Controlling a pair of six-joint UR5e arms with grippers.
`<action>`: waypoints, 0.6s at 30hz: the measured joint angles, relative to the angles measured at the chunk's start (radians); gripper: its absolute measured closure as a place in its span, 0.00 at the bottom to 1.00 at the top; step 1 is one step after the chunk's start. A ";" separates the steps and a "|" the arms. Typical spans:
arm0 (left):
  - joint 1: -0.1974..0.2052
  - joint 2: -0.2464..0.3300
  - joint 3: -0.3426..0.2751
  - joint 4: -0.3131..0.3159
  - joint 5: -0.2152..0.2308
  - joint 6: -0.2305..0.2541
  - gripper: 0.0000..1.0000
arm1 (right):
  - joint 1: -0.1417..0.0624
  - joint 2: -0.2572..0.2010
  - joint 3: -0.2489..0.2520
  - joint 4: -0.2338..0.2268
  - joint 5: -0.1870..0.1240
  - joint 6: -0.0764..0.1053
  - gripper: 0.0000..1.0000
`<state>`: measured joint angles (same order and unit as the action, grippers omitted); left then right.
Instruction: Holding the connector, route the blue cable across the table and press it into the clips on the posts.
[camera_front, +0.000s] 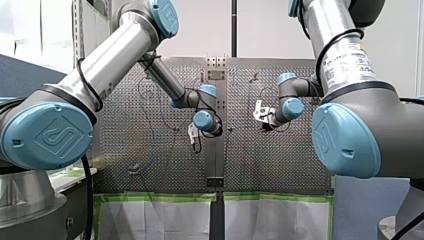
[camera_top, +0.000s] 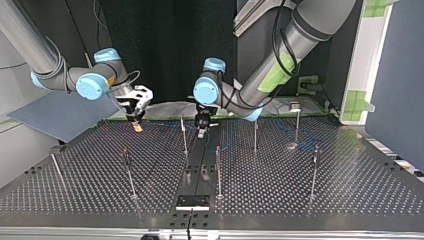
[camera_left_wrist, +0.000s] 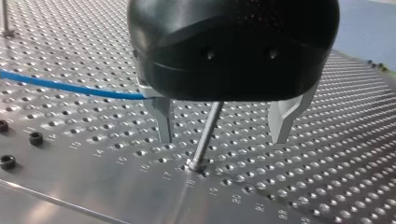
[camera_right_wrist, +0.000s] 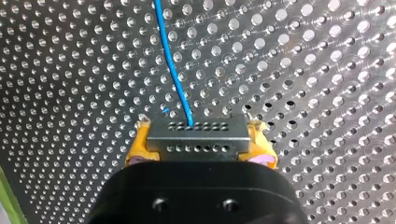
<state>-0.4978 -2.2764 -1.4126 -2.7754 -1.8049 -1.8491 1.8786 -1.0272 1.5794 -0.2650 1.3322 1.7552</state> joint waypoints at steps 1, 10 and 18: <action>-0.002 0.002 0.000 -0.010 -0.006 0.004 0.00 | -0.001 0.000 0.000 0.001 0.000 0.000 1.00; -0.039 0.068 -0.014 -0.094 -0.057 0.054 0.00 | -0.015 -0.001 0.000 0.024 -0.001 0.010 1.00; -0.075 0.094 -0.050 -0.162 -0.054 0.083 0.00 | -0.027 -0.002 0.000 0.034 -0.001 0.011 1.00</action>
<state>-0.5730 -2.1827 -1.4624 -2.9378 -1.8589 -1.7656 1.8521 -1.0290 1.5792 -0.2310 1.3311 1.7659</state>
